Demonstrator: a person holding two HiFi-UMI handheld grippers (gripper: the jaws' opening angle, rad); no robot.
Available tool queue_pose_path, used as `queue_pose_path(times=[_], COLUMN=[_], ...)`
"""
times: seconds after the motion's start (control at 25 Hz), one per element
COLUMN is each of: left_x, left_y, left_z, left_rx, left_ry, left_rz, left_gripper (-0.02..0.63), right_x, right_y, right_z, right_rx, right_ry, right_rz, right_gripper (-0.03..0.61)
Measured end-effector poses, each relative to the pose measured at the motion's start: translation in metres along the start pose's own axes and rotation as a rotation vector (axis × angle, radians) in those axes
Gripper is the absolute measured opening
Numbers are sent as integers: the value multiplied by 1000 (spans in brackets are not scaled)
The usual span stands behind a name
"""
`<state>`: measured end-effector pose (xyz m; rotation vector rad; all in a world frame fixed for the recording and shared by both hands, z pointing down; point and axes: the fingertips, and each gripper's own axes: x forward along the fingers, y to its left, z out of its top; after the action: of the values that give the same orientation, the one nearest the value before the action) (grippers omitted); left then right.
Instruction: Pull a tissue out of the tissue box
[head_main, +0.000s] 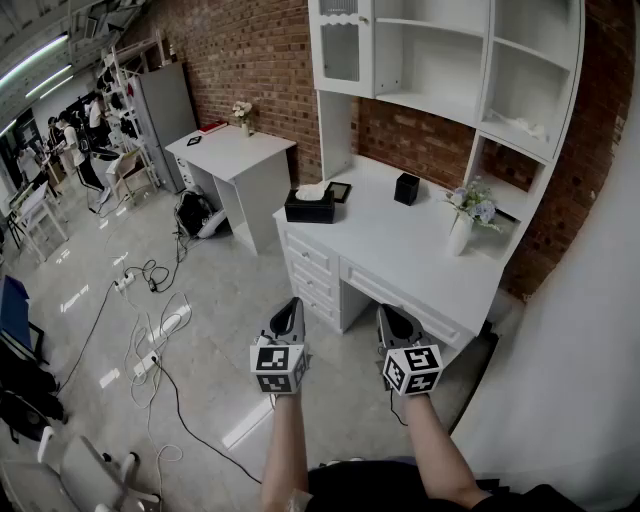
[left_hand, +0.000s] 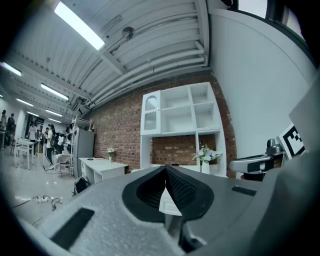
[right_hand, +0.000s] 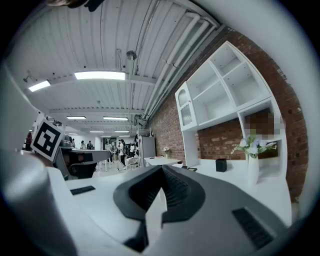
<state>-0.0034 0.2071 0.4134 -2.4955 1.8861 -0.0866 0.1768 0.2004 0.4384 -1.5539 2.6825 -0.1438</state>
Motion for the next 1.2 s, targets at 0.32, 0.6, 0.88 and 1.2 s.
queue_pose_path(times=[0.32,0.6,0.88,1.2], left_x=[1,4,0,-12], left_y=[4,4,5,14], left_z=[-6,-14,-21,-40], left_rx=[-6,-13,-28,-54], left_ry=[10,24,39,76], left_rz=[1,-6,-8,1], left_gripper=[9,9,9,9], right_x=[5,7,4,3], right_y=[3,5,8,16], right_z=[-3,-6,-8,-16], right_rx=[7,23,48,67], right_ry=[7,7,-2,17], right_rz=[6,8,3,14], right_gripper=[-3,-3,-2,-2])
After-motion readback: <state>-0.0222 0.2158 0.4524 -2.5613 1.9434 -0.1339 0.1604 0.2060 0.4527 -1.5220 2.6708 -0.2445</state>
